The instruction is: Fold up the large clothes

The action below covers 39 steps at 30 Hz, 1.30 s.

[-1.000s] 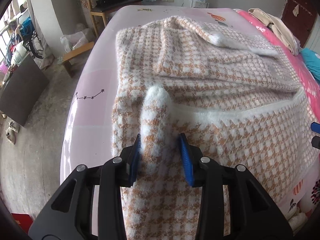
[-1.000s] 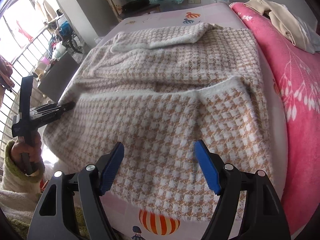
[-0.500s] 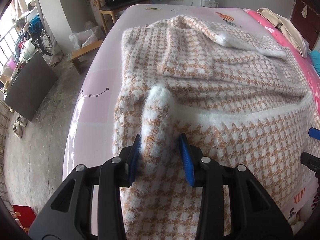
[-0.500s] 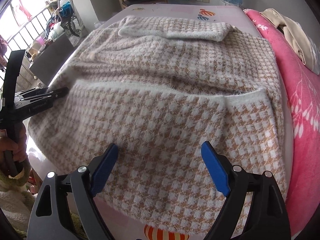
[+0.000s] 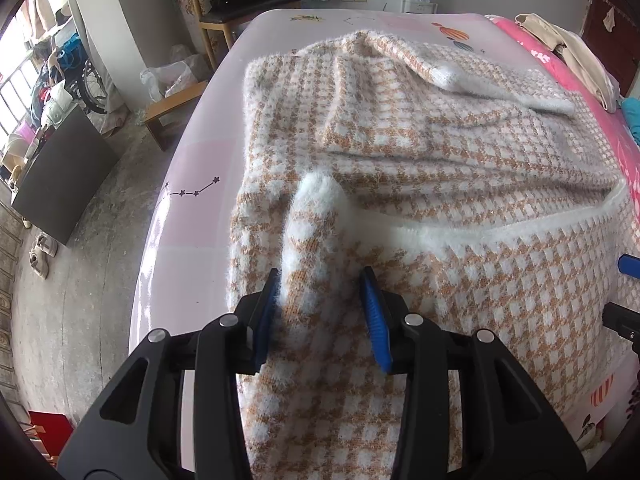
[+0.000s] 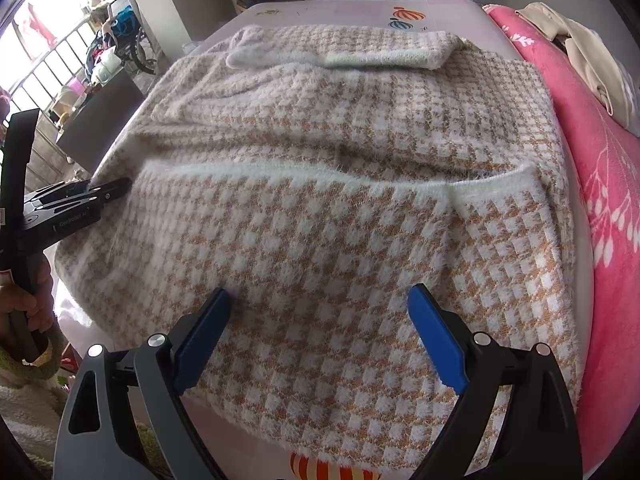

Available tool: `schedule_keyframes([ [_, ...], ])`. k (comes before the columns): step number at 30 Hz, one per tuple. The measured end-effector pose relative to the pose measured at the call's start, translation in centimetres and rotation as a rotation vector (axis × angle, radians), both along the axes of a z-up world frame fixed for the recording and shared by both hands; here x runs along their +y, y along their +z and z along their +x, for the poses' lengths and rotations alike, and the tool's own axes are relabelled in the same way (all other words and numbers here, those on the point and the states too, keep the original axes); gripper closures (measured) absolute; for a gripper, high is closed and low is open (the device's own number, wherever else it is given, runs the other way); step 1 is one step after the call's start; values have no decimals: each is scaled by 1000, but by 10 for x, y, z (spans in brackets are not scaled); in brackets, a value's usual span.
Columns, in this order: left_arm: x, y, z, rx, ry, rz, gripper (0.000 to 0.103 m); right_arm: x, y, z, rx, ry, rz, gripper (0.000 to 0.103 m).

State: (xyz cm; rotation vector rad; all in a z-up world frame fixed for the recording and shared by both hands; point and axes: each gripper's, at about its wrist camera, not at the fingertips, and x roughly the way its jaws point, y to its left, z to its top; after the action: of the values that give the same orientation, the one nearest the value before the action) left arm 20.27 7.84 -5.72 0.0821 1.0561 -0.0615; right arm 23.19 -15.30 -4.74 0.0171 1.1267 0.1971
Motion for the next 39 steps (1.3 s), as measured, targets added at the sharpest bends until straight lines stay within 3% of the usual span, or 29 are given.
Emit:
schedule_keyframes([
  [8, -1, 0, 0, -3, 0, 11, 64, -8, 8, -3, -40, 3, -12, 15],
  [14, -1, -1, 0, -6, 4, 12, 61, -64, 25, -10, -84, -106, 9, 15],
  [20, 1, 0, -1, -9, 10, 8, 60, -123, 24, -8, -89, -227, 104, 15],
  [26, 0, -1, -2, -14, 16, 19, 60, -138, 13, 10, -66, -221, 178, 33],
  [36, -1, -1, -2, -19, 25, 24, 60, -140, 6, 19, -43, -181, 179, 58],
  [39, 0, -1, -2, -17, 26, 20, 60, -134, 6, 12, -28, -153, 173, 59],
])
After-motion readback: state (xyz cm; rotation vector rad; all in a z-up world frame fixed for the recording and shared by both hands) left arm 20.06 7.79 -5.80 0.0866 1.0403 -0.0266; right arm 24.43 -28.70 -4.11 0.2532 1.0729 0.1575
